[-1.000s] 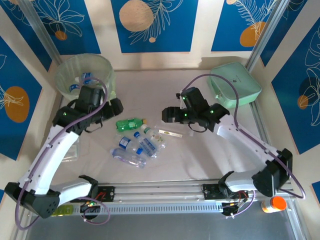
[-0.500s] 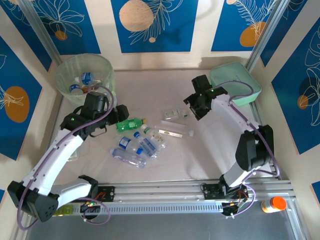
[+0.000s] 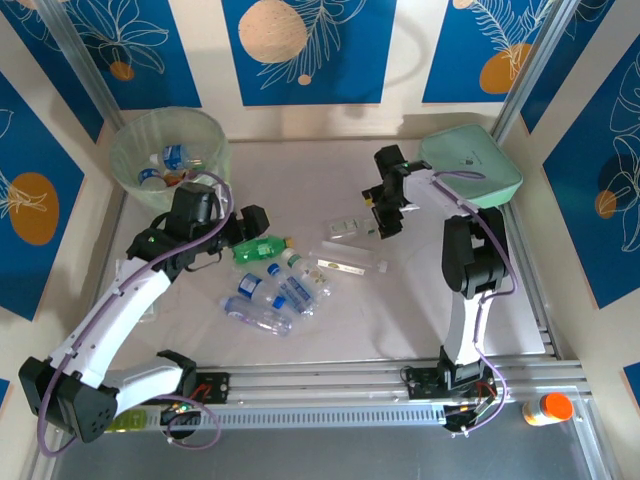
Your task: Put the plastic bottles in the bin
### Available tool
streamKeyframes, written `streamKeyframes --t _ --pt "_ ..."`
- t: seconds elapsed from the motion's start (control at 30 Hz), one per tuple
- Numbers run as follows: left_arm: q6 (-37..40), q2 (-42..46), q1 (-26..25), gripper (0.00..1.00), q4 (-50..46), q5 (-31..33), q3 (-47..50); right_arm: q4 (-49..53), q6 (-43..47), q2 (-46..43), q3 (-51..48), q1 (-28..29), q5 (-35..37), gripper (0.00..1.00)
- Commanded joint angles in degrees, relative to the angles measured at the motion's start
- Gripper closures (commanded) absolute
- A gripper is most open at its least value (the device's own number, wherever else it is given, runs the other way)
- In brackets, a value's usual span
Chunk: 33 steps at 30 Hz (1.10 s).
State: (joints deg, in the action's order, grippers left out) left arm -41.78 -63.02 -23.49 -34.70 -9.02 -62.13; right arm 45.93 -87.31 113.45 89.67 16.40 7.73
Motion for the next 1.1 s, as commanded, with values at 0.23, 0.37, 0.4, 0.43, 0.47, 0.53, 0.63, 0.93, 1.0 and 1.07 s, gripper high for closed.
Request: streamKeyframes --t 0.23,0.37,0.4,0.43,0.47,0.53,0.63,0.93,1.0,1.07 --pt "-1.39 -0.3 0.28 0.09 0.57 -2.15 -0.08 -5.23 -2.73 6.81 1.21 -1.24 -4.83 0.27" --pt "-0.77 0.52 0.28 0.09 -0.45 -1.4 -0.01 -6.42 -2.89 7.79 1.0 -1.43 -4.98 0.37" --pt "-0.59 0.71 0.28 0.09 -0.58 -1.23 -0.01 -6.47 -2.85 7.92 1.11 -1.47 -5.0 0.42" --pt "-0.45 0.87 0.28 0.09 -0.78 -1.05 -0.1 -6.59 -2.63 7.93 1.17 -1.59 -5.09 0.44" --pt "-0.29 0.93 0.28 0.09 -1.02 -0.93 -0.25 -6.56 -2.44 7.86 1.24 -1.71 -5.09 0.48" --pt "0.03 0.97 0.28 0.09 -1.73 -0.83 -0.64 -6.85 -2.06 7.22 1.06 -2.03 -5.46 0.56" --pt "1.14 1.01 0.28 0.09 -3.19 -1.07 -1.86 -7.49 -1.32 4.85 0.15 -2.42 -6.0 0.65" --pt "13.49 1.73 -0.52 0.01 -9.08 -6.34 -7.28 -12.14 11.1 -12.37 -5.2 -2.38 -6.96 0.68" --pt "16.36 2.97 -1.73 0.01 -9.37 -6.63 -8.08 -12.31 15.98 -16.51 -5.86 -1.81 -7.29 0.68" --pt "18.6 3.95 -3.59 0.01 -9.37 -6.47 -8.99 -11.99 21.38 -20.09 -5.82 -0.67 -8.13 0.68"
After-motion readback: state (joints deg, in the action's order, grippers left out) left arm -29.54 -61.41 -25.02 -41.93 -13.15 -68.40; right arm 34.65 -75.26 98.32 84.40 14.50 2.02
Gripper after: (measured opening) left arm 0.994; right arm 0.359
